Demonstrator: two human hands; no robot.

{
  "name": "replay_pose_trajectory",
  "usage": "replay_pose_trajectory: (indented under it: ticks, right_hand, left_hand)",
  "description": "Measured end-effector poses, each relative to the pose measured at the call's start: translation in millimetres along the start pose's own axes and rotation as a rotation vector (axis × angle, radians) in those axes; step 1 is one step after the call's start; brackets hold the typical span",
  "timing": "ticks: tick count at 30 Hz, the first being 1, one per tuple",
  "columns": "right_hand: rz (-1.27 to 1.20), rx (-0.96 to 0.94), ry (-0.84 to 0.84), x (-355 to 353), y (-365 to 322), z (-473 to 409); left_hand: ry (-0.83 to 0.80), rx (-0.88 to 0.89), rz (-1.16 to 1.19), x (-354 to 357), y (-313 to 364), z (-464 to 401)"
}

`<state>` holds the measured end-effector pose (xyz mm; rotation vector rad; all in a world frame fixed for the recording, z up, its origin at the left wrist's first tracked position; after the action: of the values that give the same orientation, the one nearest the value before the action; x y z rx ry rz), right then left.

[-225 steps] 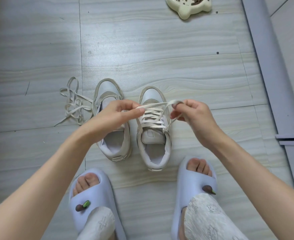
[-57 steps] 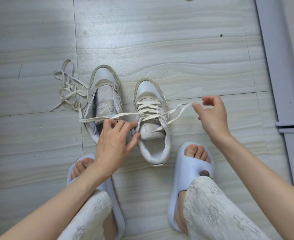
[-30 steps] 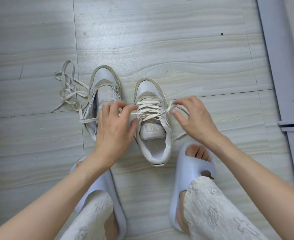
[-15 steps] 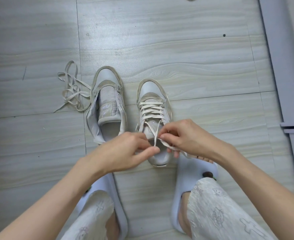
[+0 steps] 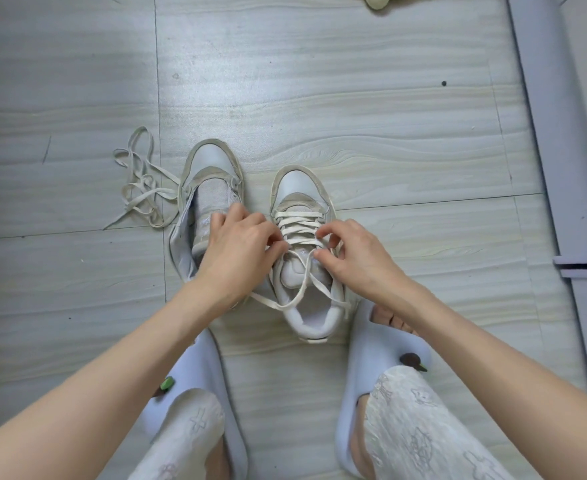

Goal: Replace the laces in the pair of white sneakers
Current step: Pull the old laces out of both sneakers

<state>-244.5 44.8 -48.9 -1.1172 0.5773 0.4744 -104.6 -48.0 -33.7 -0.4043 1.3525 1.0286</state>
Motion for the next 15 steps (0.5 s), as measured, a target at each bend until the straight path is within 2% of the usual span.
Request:
replay_pose_trajectory:
  ticks: [5, 8, 11, 15]
  right_hand:
    - [-0.106, 0.013, 0.035, 5, 5, 3]
    - [-0.120, 0.020, 0.046, 11, 3, 5]
    - [-0.107, 0.003, 0.038, 13, -1, 4]
    - [-0.132, 0.009, 0.044, 13, -1, 5]
  left_hand:
    - [-0.128, -0.069, 0.022, 2, 1, -14]
    - [-0.055, -0.047, 0.097, -5, 7, -22]
    - [0.005, 0.100, 0.082, -16, 24, -27]
    - [-0.174, 0.002, 0.077, -15, -2, -27]
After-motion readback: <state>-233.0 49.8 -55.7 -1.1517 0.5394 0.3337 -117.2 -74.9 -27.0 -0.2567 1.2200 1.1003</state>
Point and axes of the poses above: each hand's wrist, its own z-axis away from the middle knuckle, its own x-axis out of the palm, y = z × x, the point moved 3 cm from there along -z, towards the middle knuckle, and after that the axes turned 10 degrees about -x, right-handed, at the moved point
